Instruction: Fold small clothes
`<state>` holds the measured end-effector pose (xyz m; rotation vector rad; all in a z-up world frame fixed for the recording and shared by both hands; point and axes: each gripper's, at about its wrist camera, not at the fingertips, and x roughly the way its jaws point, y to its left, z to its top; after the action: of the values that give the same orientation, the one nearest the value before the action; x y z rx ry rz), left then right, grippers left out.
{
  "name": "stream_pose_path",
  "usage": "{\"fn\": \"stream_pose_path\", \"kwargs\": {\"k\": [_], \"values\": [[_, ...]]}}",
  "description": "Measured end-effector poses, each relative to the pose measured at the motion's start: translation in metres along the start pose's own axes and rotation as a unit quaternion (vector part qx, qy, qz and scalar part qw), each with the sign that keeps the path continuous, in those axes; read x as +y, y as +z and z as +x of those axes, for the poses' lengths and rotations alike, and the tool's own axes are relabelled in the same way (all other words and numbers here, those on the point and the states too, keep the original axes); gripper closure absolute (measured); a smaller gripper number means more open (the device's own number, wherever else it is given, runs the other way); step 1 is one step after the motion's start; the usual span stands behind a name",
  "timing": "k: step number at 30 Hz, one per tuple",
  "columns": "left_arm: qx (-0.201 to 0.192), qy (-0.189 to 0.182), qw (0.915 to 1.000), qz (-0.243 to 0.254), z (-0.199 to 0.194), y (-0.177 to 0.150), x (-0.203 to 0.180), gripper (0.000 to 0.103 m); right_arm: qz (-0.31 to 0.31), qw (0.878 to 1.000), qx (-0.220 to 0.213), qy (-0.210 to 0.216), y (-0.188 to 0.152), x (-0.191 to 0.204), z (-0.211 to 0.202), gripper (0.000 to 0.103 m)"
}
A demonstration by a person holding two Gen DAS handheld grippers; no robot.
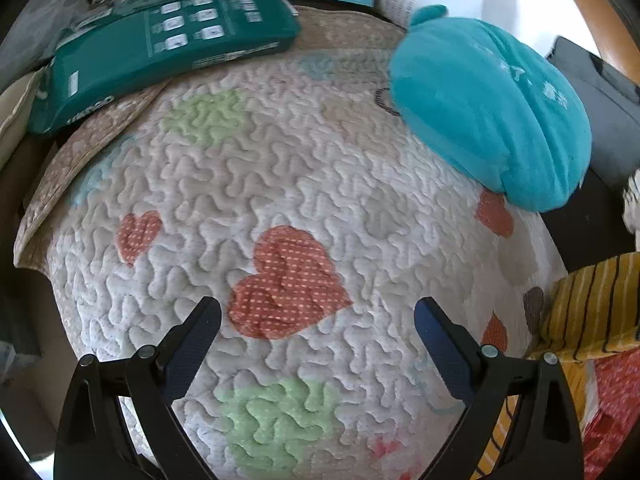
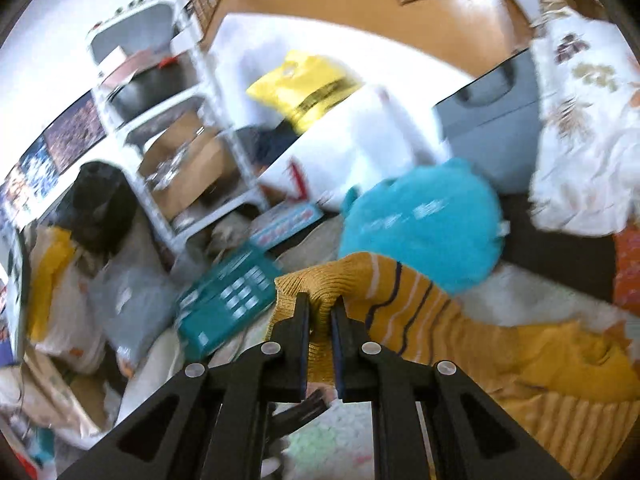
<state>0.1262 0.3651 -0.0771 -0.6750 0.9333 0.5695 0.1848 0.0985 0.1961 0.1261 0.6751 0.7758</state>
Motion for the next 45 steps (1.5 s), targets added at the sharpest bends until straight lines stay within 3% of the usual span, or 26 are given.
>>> {"fn": "stream_pose_path", "kwargs": {"k": [4, 8, 12, 14, 16, 18, 19, 22, 23, 28, 32, 37, 40, 42, 45], "values": [[0.007, -0.001, 0.9997, 0.025, 0.004, -0.007, -0.016, 0.006, 0.029, 0.997, 0.004, -0.071, -0.002, -0.065, -0.023, 0.093], [0.007, 0.004, 0.9988, 0.048, 0.006, -0.014, -0.029, 0.006, 0.085, 0.980, 0.038, -0.176, -0.036, -0.164, -0.046, 0.093], [0.013, 0.010, 0.9974, 0.070, 0.013, -0.022, -0.046, 0.006, 0.178, 0.942, 0.081, -0.273, -0.099, -0.276, -0.068, 0.093], [0.019, 0.005, 0.9968, 0.078, 0.016, -0.025, -0.054, 0.006, 0.219, 0.914, 0.105, -0.323, -0.138, -0.335, -0.077, 0.093], [0.018, 0.002, 0.9951, 0.097, 0.018, -0.031, -0.069, 0.006, 0.235, 0.888, 0.134, -0.371, -0.165, -0.369, -0.079, 0.090], [0.017, -0.003, 0.9926, 0.120, 0.018, -0.039, -0.083, 0.006, 0.241, 0.852, 0.144, -0.443, -0.191, -0.393, -0.088, 0.085], [0.018, -0.009, 0.9907, 0.134, 0.018, -0.043, -0.091, 0.006, 0.245, 0.846, 0.141, -0.452, -0.200, -0.399, -0.094, 0.084], [0.031, -0.029, 0.9830, 0.179, 0.021, -0.061, -0.112, 0.006, 0.261, 0.853, 0.134, -0.431, -0.225, -0.401, -0.111, 0.046], [0.041, -0.041, 0.9789, 0.196, 0.023, -0.068, -0.120, 0.006, 0.261, 0.856, 0.131, -0.426, -0.233, -0.397, -0.117, 0.044], [0.098, -0.089, 0.9614, 0.241, 0.029, -0.102, -0.135, 0.006, 0.293, 0.878, 0.132, -0.355, -0.294, -0.350, -0.143, 0.044], [0.162, -0.126, 0.9485, 0.241, 0.031, -0.140, -0.126, 0.006, 0.340, 0.883, 0.127, -0.297, -0.349, -0.316, -0.166, 0.044], [0.150, -0.109, 0.9413, 0.282, 0.013, -0.175, -0.113, 0.006, 0.382, 0.884, 0.123, -0.241, -0.406, -0.275, -0.185, 0.044], [0.175, -0.128, 0.9376, 0.272, 0.000, -0.202, -0.092, 0.006, 0.392, 0.888, 0.122, -0.209, -0.429, -0.259, -0.190, 0.044], [0.166, -0.128, 0.9370, 0.280, -0.011, -0.217, -0.086, 0.006, 0.396, 0.890, 0.112, -0.195, -0.439, -0.251, -0.194, 0.044], [0.207, -0.159, 0.9289, 0.263, -0.015, -0.236, -0.077, 0.006, 0.416, 0.889, 0.093, -0.169, -0.448, -0.247, -0.196, 0.043]]}}
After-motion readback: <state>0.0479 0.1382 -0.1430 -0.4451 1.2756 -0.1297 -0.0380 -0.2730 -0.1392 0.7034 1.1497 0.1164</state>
